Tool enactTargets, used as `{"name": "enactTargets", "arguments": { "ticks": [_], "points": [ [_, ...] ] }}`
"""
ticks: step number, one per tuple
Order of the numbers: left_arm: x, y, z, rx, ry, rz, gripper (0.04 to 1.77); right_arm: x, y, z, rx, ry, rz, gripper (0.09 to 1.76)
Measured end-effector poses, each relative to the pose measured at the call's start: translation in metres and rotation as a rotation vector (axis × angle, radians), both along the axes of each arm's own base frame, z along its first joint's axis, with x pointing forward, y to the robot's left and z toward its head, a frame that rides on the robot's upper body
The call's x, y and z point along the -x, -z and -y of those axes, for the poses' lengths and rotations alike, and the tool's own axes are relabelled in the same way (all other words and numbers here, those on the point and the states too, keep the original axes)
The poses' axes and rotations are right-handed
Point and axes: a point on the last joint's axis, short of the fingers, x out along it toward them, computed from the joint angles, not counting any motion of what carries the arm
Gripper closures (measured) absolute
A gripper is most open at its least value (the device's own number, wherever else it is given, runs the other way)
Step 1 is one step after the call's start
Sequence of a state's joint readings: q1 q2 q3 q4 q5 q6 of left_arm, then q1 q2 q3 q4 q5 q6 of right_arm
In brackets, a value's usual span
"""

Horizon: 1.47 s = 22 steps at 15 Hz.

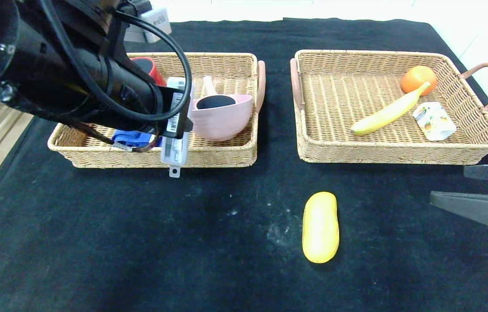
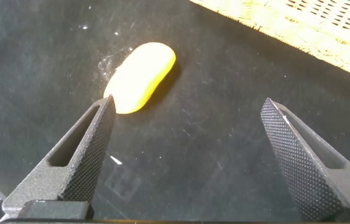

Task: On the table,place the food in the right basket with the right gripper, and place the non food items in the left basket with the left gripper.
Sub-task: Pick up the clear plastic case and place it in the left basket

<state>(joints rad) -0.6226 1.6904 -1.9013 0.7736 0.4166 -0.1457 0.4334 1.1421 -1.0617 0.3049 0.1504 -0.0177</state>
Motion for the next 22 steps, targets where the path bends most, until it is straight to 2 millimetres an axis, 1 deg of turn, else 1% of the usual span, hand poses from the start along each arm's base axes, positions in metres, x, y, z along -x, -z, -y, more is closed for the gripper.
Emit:
{"name": "enactTargets", "arguments": {
  "ticks": [4, 8, 10, 14, 19, 22],
  "points": [
    [-0.014, -0.017, -0.025, 0.047, 0.005, 0.114, 1.19, 0.0, 0.0, 0.0, 0.0, 0.001, 0.0, 0.14],
    [-0.033, -0.023, -0.051, 0.093, 0.006, 0.165, 1.19, 0.0, 0.0, 0.0, 0.0, 0.001, 0.002, 0.14],
    [-0.042, -0.022, -0.061, 0.111, -0.002, 0.184, 1.19, 0.0, 0.0, 0.0, 0.0, 0.001, 0.002, 0.14],
    [-0.062, -0.019, -0.071, 0.147, 0.01, 0.22, 1.19, 0.0, 0.0, 0.0, 0.001, 0.003, 0.0, 0.14],
    [-0.072, -0.014, -0.072, 0.147, 0.016, 0.213, 1.19, -0.001, 0.0, 0.0, 0.001, 0.006, 0.0, 0.14],
    [-0.074, -0.012, -0.072, 0.145, 0.016, 0.208, 0.87, -0.001, 0.0, 0.0, 0.001, 0.006, 0.0, 0.14]
  ]
}}
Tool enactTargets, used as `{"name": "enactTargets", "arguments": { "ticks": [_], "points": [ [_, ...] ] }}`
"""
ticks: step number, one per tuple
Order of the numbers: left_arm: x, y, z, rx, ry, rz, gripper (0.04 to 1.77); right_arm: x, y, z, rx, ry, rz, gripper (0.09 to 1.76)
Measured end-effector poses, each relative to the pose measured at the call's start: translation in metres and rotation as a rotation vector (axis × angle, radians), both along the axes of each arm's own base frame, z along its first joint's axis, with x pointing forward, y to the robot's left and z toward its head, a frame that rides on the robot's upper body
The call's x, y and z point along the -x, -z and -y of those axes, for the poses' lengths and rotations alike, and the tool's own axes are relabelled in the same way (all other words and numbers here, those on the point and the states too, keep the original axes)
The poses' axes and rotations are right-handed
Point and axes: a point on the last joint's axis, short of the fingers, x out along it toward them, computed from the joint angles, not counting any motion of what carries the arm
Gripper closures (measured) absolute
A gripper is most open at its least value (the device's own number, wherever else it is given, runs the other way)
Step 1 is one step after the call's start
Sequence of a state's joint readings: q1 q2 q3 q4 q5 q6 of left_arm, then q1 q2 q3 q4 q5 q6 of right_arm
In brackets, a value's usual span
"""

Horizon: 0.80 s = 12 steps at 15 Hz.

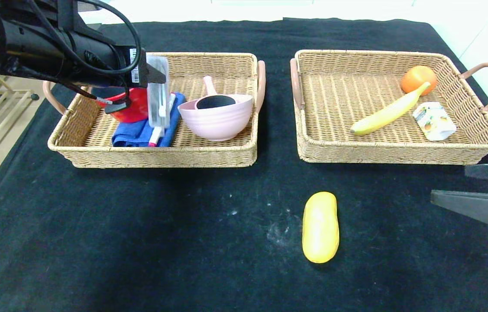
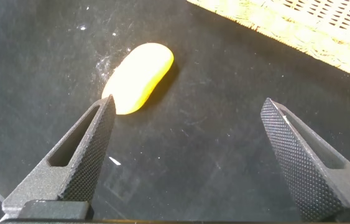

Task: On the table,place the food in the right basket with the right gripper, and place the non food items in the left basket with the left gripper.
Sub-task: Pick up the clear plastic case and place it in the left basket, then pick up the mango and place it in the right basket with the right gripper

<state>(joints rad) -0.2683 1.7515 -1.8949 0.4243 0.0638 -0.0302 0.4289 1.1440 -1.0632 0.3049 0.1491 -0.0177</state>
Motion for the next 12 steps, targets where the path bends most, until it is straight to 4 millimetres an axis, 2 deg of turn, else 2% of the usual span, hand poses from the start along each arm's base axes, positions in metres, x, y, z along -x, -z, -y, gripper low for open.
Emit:
{"name": "enactTargets", "arguments": {
  "ticks": [5, 9, 12],
  "points": [
    [-0.001, 0.002, 0.0, -0.008, -0.001, -0.01, 0.5, 0.0, 0.0, 0.0, 0.0, 0.0, 0.0, 0.14],
    [0.006, -0.001, -0.002, -0.032, 0.008, -0.001, 0.34, 0.001, -0.001, 0.0, -0.002, 0.0, 0.004, 0.14],
    [0.022, -0.006, -0.004, -0.042, 0.025, -0.002, 0.26, 0.001, 0.0, 0.0, 0.0, -0.002, 0.001, 0.14]
  ]
}}
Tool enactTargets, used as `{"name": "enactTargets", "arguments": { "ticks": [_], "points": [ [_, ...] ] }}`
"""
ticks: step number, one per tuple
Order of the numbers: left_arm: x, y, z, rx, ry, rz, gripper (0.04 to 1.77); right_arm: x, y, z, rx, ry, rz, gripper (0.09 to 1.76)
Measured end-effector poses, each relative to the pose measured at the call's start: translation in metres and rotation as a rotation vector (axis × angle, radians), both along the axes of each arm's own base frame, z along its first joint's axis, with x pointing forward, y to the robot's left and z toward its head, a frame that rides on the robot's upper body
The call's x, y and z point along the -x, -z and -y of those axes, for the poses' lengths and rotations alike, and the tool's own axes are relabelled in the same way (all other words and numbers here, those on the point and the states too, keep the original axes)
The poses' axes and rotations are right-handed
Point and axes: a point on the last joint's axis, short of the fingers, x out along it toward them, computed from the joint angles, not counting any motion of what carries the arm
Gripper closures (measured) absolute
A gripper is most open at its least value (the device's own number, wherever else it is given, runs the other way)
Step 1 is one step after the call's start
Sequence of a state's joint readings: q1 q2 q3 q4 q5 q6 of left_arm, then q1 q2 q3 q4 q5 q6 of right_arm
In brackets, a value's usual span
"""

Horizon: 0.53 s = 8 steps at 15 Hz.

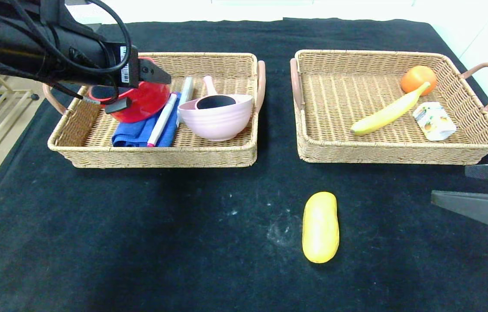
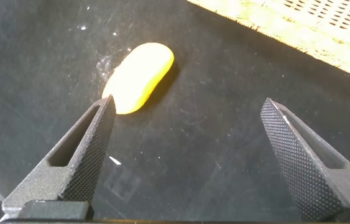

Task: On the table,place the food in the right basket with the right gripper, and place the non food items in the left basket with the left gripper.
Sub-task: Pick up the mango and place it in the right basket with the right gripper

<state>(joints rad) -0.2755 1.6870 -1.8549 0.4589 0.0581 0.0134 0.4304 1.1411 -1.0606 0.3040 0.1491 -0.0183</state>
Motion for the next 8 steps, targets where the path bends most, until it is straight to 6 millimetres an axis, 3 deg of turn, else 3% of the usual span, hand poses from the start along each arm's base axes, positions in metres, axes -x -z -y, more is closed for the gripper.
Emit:
{"name": "enactTargets", "arguments": {
  "ticks": [8],
  "points": [
    [0.083, 0.013, -0.018, 0.042, 0.22, -0.037, 0.16, -0.003, 0.001, -0.001, 0.015, 0.033, -0.001, 0.14]
  ]
}}
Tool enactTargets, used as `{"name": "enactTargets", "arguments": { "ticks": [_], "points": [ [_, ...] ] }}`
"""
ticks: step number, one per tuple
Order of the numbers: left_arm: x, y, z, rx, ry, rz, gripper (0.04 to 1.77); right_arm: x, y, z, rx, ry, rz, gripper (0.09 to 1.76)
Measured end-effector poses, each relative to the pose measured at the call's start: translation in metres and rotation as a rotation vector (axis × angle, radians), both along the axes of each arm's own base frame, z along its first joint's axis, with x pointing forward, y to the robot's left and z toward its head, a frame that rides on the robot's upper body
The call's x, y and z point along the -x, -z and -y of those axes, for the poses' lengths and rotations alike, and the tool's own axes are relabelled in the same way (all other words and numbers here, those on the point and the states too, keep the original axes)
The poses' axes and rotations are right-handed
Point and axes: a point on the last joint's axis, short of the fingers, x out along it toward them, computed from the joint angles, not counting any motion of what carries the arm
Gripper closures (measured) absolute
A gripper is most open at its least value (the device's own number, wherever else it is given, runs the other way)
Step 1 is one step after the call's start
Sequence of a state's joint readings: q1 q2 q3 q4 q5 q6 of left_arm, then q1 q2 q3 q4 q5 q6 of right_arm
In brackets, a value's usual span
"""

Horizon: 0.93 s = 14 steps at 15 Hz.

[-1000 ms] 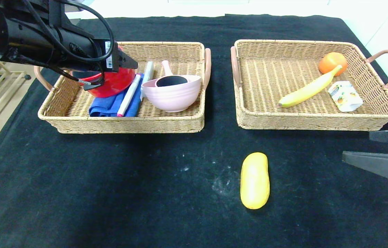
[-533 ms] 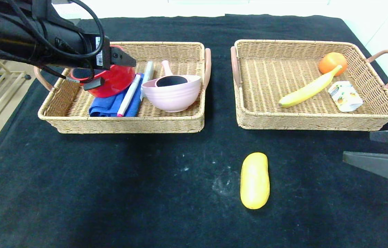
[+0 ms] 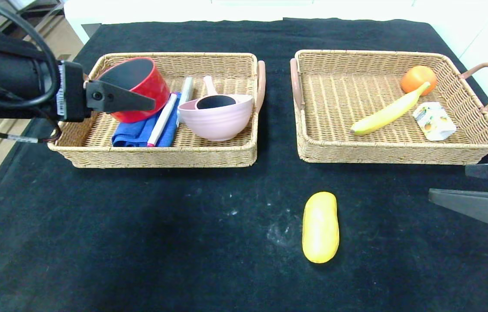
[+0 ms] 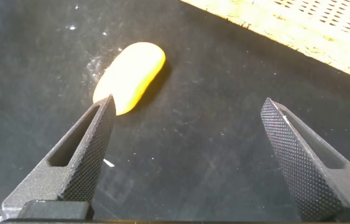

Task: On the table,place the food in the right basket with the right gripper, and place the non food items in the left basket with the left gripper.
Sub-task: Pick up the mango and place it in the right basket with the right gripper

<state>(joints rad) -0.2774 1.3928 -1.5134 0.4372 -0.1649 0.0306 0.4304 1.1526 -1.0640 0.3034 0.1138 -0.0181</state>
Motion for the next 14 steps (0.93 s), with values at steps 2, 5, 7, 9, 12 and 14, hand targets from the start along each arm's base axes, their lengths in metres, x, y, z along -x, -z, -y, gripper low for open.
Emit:
{"name": "enactTargets", "arguments": {
  "ticks": [2, 5, 7, 9, 12, 14],
  "points": [
    [0.021, 0.006, -0.005, 0.01, 0.047, 0.009, 0.14, 0.0, 0.0, 0.0, 0.0, -0.001, 0.0, 0.14],
    [0.051, 0.02, -0.012, -0.02, 0.101, 0.058, 0.13, -0.001, 0.0, -0.001, -0.003, -0.002, 0.006, 0.14],
    [0.069, 0.031, -0.017, -0.06, 0.123, 0.082, 0.12, -0.001, 0.0, -0.001, -0.002, 0.003, 0.008, 0.14],
    [0.083, 0.041, -0.021, -0.075, 0.134, 0.082, 0.11, -0.002, 0.001, -0.001, 0.001, 0.004, 0.006, 0.14],
    [0.094, 0.059, -0.024, -0.096, 0.139, 0.055, 0.11, -0.004, 0.003, -0.004, 0.01, 0.004, -0.005, 0.14],
    [0.094, 0.066, -0.024, -0.126, 0.15, 0.097, 0.11, -0.007, 0.005, -0.005, 0.015, 0.003, -0.015, 0.14]
  ]
}}
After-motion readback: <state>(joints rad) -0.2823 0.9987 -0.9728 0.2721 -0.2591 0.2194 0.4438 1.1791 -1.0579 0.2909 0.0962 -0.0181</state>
